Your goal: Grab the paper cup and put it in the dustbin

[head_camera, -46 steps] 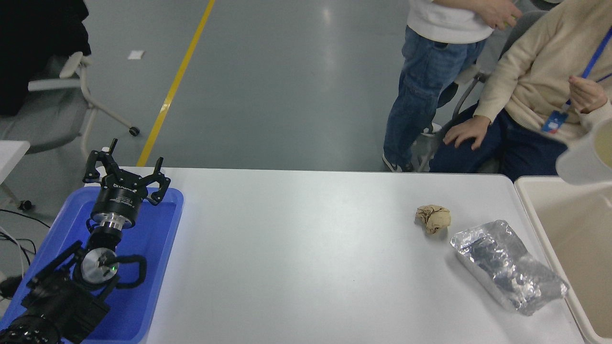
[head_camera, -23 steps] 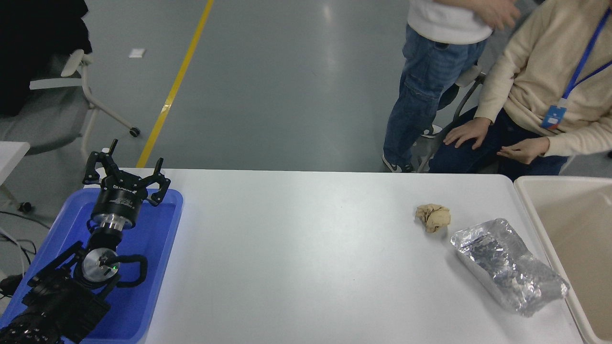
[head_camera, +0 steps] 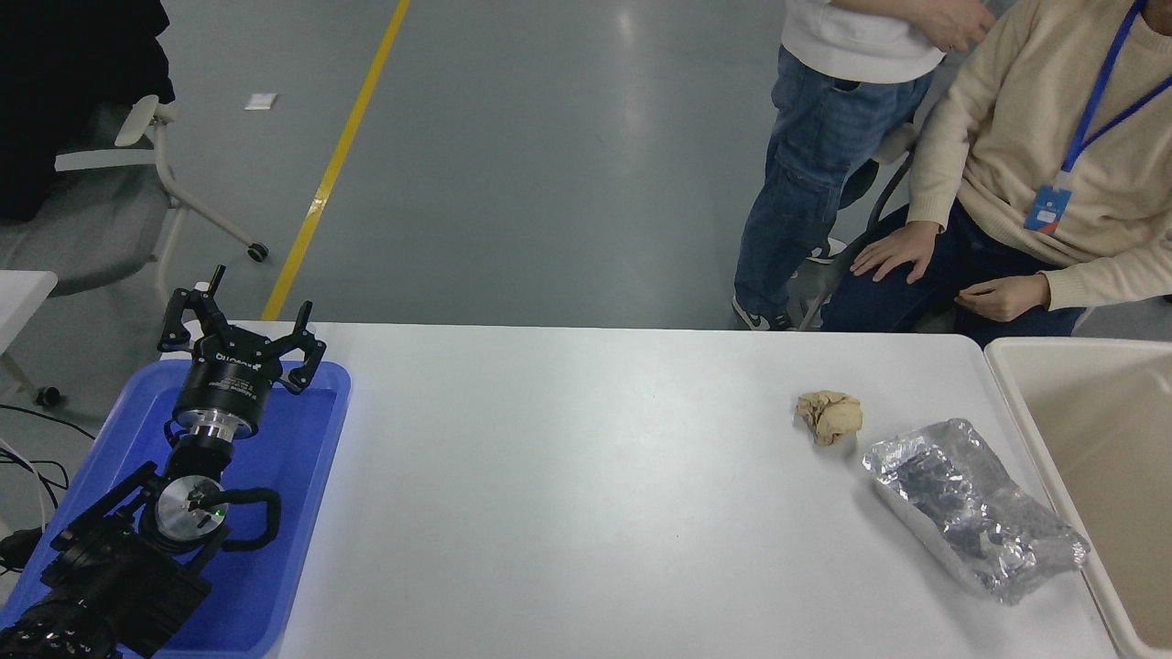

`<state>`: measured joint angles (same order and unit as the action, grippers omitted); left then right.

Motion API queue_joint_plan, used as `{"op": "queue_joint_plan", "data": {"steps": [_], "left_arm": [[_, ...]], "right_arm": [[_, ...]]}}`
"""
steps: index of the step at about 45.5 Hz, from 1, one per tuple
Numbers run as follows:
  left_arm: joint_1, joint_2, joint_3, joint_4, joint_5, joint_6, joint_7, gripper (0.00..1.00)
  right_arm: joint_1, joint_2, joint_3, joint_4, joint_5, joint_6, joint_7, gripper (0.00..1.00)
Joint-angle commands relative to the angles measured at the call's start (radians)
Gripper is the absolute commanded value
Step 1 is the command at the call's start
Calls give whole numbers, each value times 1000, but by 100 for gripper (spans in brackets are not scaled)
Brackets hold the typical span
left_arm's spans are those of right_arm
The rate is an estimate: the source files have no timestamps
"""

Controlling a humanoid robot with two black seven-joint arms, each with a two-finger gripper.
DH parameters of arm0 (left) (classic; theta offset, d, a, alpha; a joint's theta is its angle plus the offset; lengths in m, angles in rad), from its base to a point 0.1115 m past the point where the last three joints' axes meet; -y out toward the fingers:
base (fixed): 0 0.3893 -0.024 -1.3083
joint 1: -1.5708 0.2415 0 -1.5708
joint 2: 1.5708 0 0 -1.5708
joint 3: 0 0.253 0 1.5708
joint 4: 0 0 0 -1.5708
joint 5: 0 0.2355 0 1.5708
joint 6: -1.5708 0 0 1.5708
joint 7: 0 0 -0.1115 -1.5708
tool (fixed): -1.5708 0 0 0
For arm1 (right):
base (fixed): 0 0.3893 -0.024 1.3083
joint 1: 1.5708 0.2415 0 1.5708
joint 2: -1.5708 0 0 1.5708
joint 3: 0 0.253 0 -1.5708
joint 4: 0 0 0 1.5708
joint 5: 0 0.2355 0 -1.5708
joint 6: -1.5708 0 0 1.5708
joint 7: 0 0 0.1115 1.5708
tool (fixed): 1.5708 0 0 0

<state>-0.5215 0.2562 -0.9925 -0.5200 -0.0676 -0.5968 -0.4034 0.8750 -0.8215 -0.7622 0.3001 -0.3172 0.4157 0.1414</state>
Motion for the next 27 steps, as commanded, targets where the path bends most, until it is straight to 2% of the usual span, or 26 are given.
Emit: {"op": "queue_joint_plan", "data": {"steps": [1, 9, 27], "left_arm": [[0, 0, 0, 0, 0, 0, 0, 100], [0, 0, 0, 0, 0, 0, 0, 100], [0, 0, 0, 0, 0, 0, 0, 100]], "right_arm": [[-197, 102, 248, -102, 17, -268, -143, 0], [-229, 176, 287, -199, 17, -314, -170, 0], [-229, 217, 294, -199, 33, -348, -169, 0]]}}
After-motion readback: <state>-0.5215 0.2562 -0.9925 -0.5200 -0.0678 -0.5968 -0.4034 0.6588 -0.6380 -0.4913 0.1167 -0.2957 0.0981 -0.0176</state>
